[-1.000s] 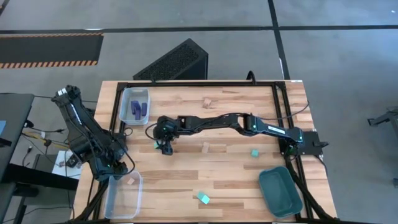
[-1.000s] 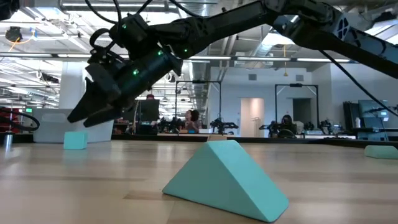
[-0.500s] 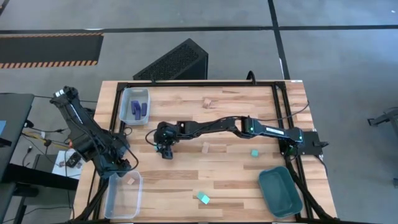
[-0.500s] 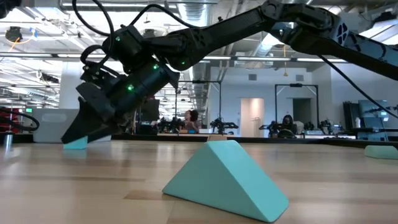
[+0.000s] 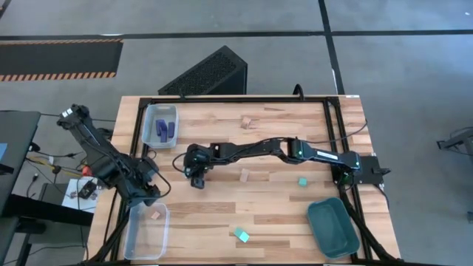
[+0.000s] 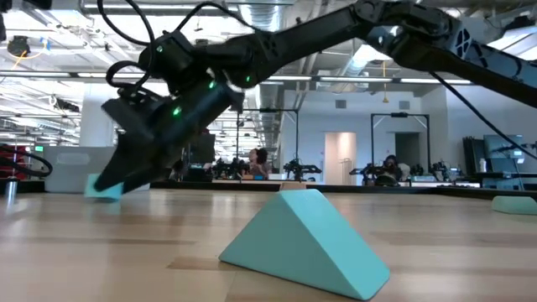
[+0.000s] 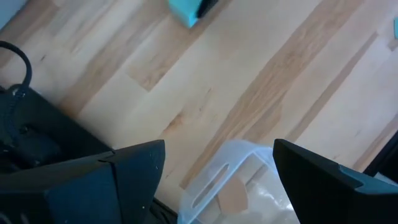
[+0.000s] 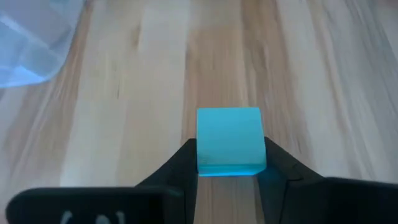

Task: Sort & place blocks by color
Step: Put the top brown block into the transparent bin

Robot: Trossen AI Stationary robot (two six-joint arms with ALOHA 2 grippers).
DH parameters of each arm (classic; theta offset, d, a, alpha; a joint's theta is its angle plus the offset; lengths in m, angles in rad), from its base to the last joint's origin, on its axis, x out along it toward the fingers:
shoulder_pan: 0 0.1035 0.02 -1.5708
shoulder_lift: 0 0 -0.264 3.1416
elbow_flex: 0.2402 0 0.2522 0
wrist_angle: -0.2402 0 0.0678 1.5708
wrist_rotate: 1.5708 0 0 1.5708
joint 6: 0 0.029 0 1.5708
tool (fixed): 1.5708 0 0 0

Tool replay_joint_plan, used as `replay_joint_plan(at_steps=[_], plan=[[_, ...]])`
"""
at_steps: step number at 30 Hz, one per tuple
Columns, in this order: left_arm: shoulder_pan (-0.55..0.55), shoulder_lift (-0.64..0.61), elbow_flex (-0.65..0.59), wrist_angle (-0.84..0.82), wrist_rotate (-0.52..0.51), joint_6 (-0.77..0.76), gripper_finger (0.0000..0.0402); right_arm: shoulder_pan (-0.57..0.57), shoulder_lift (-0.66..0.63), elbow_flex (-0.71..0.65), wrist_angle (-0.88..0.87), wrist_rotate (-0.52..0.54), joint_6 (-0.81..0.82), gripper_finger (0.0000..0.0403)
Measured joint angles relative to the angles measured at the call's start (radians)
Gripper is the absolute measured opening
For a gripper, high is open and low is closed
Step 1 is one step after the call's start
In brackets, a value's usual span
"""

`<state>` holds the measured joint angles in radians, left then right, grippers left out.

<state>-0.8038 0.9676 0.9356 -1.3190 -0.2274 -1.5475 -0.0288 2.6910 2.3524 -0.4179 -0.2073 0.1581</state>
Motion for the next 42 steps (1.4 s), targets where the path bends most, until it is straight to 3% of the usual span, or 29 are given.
replay_joint_plan(at_steps=[3,7,12,19,21,23,40,42], plan=[[0.024,0.000,0.000,0.006,-0.020,0.012,0.0286,0.001,-0.058,-0.003,-0.152,0.023,-0.014,0.0119],[0.054,-0.013,0.000,0.043,-0.030,0.070,0.0286,0.017,-0.175,-0.001,-0.291,0.103,-0.173,0.0119],[0.087,-0.038,0.000,0.052,-0.114,0.088,0.0286,-0.003,-0.245,0.001,-0.258,0.104,-0.242,0.0119],[0.109,-0.033,0.000,0.055,-0.126,0.090,0.0286,-0.039,-0.174,-0.003,-0.153,0.104,-0.215,0.0119],[0.107,-0.029,0.000,0.061,-0.112,0.088,0.0286,-0.035,-0.145,-0.013,-0.195,0.100,-0.221,0.0119],[0.106,-0.025,0.000,0.063,-0.100,0.088,0.0286,-0.035,-0.108,-0.010,-0.109,0.086,-0.225,0.0119],[0.135,-0.020,-0.005,0.054,-0.093,0.178,0.0286,-0.037,-0.050,-0.007,-0.051,0.050,-0.152,0.0120],[0.138,-0.021,-0.005,0.053,-0.093,0.178,0.0286,-0.037,-0.048,-0.009,-0.063,0.050,-0.139,0.0140]])
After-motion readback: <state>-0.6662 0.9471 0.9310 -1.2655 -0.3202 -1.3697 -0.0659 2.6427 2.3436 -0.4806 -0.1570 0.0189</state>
